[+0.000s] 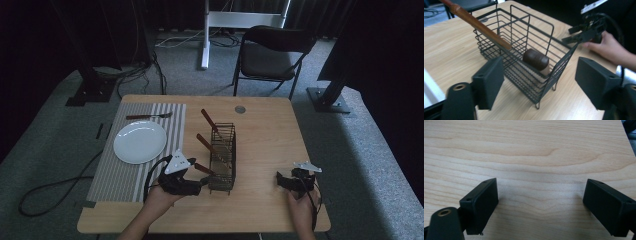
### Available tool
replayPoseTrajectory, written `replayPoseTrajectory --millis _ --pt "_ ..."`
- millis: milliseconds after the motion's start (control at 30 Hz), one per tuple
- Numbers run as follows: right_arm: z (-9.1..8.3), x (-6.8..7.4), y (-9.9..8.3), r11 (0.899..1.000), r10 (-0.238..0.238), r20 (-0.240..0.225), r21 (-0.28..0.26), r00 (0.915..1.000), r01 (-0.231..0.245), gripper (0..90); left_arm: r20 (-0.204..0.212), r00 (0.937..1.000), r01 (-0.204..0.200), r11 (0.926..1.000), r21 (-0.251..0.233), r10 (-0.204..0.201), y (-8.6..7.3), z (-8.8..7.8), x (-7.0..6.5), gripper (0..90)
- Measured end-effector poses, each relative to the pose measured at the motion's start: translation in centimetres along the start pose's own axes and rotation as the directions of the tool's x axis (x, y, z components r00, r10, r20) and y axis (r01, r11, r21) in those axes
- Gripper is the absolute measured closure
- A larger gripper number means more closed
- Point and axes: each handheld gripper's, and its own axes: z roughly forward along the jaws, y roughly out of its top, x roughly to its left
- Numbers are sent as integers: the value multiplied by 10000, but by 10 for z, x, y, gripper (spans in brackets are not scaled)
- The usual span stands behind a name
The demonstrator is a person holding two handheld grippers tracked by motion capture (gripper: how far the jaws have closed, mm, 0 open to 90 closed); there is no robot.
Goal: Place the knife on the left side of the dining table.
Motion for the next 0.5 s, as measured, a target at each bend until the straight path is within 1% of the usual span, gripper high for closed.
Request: replayPoseTrajectory --millis 33,67,100,133,167,200,267,300,333,367,400,433,467,500 --pt "0 0 0 10000 1 0 2 10000 -1 120 0 10000 0 10000 0 0 0 0 0 280" --pt "0 0 0 10000 -2 2 -2 10000 2 121 23 9997 242 9996 -169 -242 1 -1 1 340" --pt "0 0 0 10000 1 1 0 10000 -1 121 23 9997 242 9996 -169 -242 1 -1 1 382" --pt "0 0 0 10000 1 0 -3 10000 -1 121 -46 9992 383 9989 -251 -385 1 -2 1 413" --pt "0 0 0 10000 0 2 -2 10000 0 121 19 9991 415 9988 -269 -415 0 -4 2 438" --pt "0 0 0 10000 1 0 -3 10000 -1 121 -19 9992 407 9988 -264 -407 0 -4 1 468" --pt "0 0 0 10000 -1 1 -2 10000 1 121 -62 9991 416 9988 -265 -418 0 -5 1 472" --pt "0 0 0 10000 0 1 -4 10000 0 121 40 9987 502 9984 -276 -501 -1 -5 2 493" --pt "0 0 0 10000 1 0 -3 10000 -1 121 22 9984 574 9980 -275 -574 -1 -5 3 514" --pt "0 0 0 10000 1 3 -2 10000 -1 121 -30 9982 601 9979 -251 -602 -1 -6 4 515" --pt "0 0 0 10000 2 1 -3 10000 -2 121 50 9981 622 9977 -262 -621 -1 -6 4 524" --pt "0 0 0 10000 1 3 -2 10000 -1 121 115 9975 695 9972 -292 -692 -1 -5 4 561" --pt "0 0 0 10000 2 4 -3 10000 -2 121 149 9969 776 9966 -286 -772 -1 -5 5 562" --pt "0 0 0 10000 3 1 -4 10000 -3 121 252 9965 802 9963 -305 -795 -1 -5 5 597"
